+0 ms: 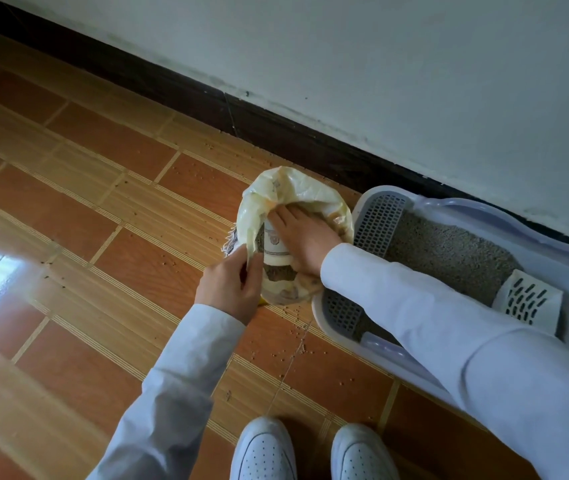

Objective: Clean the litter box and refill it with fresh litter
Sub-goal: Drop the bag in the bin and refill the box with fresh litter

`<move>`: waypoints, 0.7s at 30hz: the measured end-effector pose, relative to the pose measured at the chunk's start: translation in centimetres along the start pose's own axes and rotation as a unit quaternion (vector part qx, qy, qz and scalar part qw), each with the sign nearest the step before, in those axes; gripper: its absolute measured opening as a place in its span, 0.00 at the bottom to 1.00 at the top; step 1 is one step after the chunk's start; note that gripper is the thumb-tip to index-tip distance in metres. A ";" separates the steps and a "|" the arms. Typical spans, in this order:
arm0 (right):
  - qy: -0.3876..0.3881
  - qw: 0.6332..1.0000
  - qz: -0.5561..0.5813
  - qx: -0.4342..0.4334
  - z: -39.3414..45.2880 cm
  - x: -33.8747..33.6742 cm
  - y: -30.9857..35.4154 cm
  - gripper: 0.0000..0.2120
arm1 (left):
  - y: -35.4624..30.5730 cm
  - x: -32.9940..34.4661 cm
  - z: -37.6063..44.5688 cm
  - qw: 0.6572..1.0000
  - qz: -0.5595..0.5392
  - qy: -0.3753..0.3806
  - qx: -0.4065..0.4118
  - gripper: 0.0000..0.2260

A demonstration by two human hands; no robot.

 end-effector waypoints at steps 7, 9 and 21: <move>0.183 0.968 0.161 0.060 -1.7 3.1 -1.3 0.38 | -0.1 0.2 -0.2 1.000 0.018 0.008 -0.016 0.18; 0.201 0.954 0.213 0.070 -2.1 2.7 -1.5 0.35 | -0.1 0.0 -0.3 1.000 0.022 0.006 -0.020 0.17; 0.118 0.863 0.476 0.121 -5.6 -0.3 -5.4 0.48 | -0.6 -0.4 -0.9 0.999 0.014 0.006 -0.029 0.15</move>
Point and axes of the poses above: each hand's wrist, its own z-axis towards the middle knuckle, its own x-axis out of the palm, y = z × x, the point moved 9 cm from there along z, towards the middle knuckle, and after that the axes turned 4 degrees about -z, right-handed, at the moved point
